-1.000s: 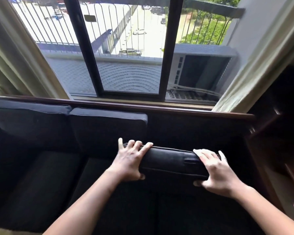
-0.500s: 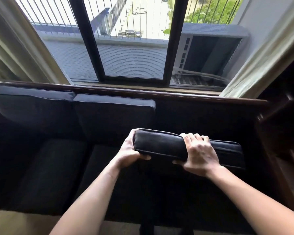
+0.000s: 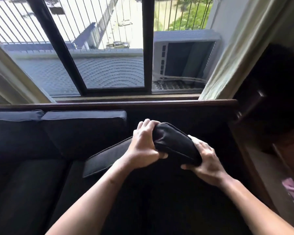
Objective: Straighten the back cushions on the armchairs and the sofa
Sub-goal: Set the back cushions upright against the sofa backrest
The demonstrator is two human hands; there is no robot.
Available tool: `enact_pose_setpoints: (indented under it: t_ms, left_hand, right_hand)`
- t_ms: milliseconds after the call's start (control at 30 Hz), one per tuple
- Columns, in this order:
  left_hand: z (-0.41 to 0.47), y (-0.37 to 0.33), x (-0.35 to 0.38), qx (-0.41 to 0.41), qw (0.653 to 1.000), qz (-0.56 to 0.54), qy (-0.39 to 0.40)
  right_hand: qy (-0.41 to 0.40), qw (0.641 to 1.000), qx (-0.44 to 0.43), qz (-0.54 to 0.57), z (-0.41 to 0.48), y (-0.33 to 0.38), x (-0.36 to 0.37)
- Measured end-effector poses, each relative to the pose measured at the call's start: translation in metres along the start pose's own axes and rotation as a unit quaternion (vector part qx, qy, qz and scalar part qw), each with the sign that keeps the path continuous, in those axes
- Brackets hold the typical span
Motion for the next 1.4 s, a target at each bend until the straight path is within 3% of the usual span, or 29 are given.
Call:
enact_pose_setpoints:
  t_ms: [67, 133, 200, 333, 567, 700, 767, 900, 1067, 1167, 1233, 1333, 1400]
  left_hand:
    - [0.024, -0.009, 0.04, -0.005, 0.999, 0.035, 0.033]
    - [0.043, -0.017, 0.082, 0.007, 0.996, 0.068, 0.059]
    - [0.061, -0.025, 0.123, 0.027, 0.993, 0.087, 0.077]
    - [0.074, -0.019, 0.193, 0.046, 0.986, 0.124, 0.098]
    - [0.026, 0.043, 0.256, 0.032, 0.951, 0.275, 0.137]
    - [-0.003, 0.062, 0.245, 0.04, 0.939, 0.337, 0.055]
    - [-0.014, 0.071, 0.228, -0.021, 0.932, 0.361, 0.032]
    - [-0.05, 0.106, 0.178, -0.23, 0.895, 0.381, 0.042]
    - [-0.084, 0.141, 0.138, -0.328, 0.882, 0.337, 0.004]
    - [-0.094, 0.149, 0.13, -0.334, 0.898, 0.267, -0.106]
    - [-0.102, 0.154, 0.125, -0.352, 0.902, 0.163, -0.19]
    - [-0.114, 0.16, 0.122, -0.416, 0.849, -0.028, -0.325]
    - [-0.108, 0.159, 0.124, -0.422, 0.82, -0.088, -0.377]
  right_hand:
    - [0.066, 0.994, 0.033, 0.077, 0.0, -0.032, 0.002]
    - [0.128, 0.964, 0.091, 0.217, 0.003, -0.057, 0.004]
    - [0.123, 0.927, 0.135, 0.327, 0.01, -0.076, -0.002]
    - [0.074, 0.894, 0.194, 0.398, 0.031, -0.109, -0.012]
    - [-0.069, 0.903, 0.331, 0.265, 0.055, -0.193, -0.001]
    - [-0.113, 0.911, 0.331, 0.22, 0.049, -0.214, 0.005]
    - [-0.14, 0.911, 0.327, 0.211, 0.051, -0.213, 0.006]
    - [-0.2, 0.908, 0.316, 0.188, 0.052, -0.209, 0.011]
    - [-0.24, 0.897, 0.329, 0.17, 0.048, -0.21, 0.019]
    - [-0.246, 0.895, 0.331, 0.171, 0.049, -0.209, 0.018]
    - [-0.248, 0.891, 0.337, 0.173, 0.051, -0.21, 0.015]
    - [-0.247, 0.858, 0.378, 0.244, 0.05, -0.218, 0.013]
    - [-0.255, 0.83, 0.388, 0.308, 0.051, -0.219, 0.012]
Point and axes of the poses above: each hand's wrist, its own z-axis towards the middle knuckle, its own x-axis out of the palm, y = z × x, the point moved 5 cm from there along z, towards the middle knuckle, and after that the axes turned 15 degrees about x, right-handed, at the moved point
